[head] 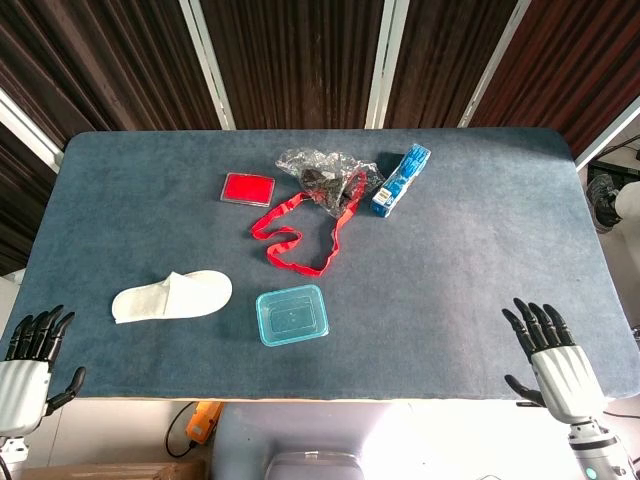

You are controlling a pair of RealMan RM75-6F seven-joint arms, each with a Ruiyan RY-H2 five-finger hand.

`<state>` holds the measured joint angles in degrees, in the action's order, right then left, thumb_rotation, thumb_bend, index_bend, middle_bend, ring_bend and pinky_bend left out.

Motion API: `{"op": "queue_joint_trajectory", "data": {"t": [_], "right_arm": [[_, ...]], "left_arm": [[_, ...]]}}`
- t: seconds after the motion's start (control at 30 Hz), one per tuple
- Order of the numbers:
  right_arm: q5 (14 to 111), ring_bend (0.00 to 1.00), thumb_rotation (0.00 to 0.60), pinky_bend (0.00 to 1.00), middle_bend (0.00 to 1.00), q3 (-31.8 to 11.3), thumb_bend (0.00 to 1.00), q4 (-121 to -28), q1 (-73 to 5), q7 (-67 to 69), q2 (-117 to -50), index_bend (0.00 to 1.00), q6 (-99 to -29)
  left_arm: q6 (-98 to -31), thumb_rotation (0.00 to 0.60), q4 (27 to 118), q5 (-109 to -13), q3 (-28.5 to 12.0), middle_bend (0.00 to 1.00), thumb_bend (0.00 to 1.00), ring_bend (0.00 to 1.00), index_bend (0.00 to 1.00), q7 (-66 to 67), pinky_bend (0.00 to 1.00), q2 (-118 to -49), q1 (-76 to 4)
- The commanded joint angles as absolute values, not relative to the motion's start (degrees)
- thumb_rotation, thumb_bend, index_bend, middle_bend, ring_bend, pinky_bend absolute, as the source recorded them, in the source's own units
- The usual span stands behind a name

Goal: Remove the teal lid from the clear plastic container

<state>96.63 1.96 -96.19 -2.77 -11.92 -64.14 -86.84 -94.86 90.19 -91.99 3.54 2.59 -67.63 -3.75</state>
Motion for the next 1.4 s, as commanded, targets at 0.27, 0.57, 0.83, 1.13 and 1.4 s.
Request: {"op": "queue_joint_trajectory", "data": {"t": [0.27,0.57,0.83,1.13,1.4], "right_arm": [[97.1,0.0,0.6,0.0,0.0,2.4,0.29,-96.7,-3.7,-13.3,-64.7,0.0,-84.5],[97.9,0.0,0.6,0.0,0.0,3.0,0.29,-97.1,-4.0,-12.3,-64.0,0.0,-84.1],[98.5,0.0,0.6,0.0,0.0,3.3,0.29,-97.0,-4.1,-11.2,-63.6,0.0,-84.1],[98.3,0.0,0.6,0.0,0.0,3.2,0.29,-96.9,-4.0,-10.1,-63.1,0.0,-84.6],[98.1,0.0,0.6,0.0,0.0,3.1,0.29,-97.0,-4.0,-9.8,-62.9,0.0,-84.6]], "left_arm": [[-85.0,0.6,81.8,-104.0,5.0,0.0,0.28,0.0,0.0,-17.6,0.0,-77.8,-14.1],[-69.7,0.6,82.3,-103.1,1.1,0.0,0.27,0.0,0.0,-11.8,0.0,-87.3,-25.2],[-65.1,0.6,78.3,-97.0,-3.4,0.0,0.27,0.0,0.0,-7.8,0.0,-96.2,-29.1],[-59.9,0.6,76.1,-91.2,-5.6,0.0,0.27,0.0,0.0,-7.3,0.0,-98.4,-32.5],[-54.6,0.6,79.9,-85.3,-6.3,0.0,0.27,0.0,0.0,-6.1,0.0,-95.5,-34.3]]}}
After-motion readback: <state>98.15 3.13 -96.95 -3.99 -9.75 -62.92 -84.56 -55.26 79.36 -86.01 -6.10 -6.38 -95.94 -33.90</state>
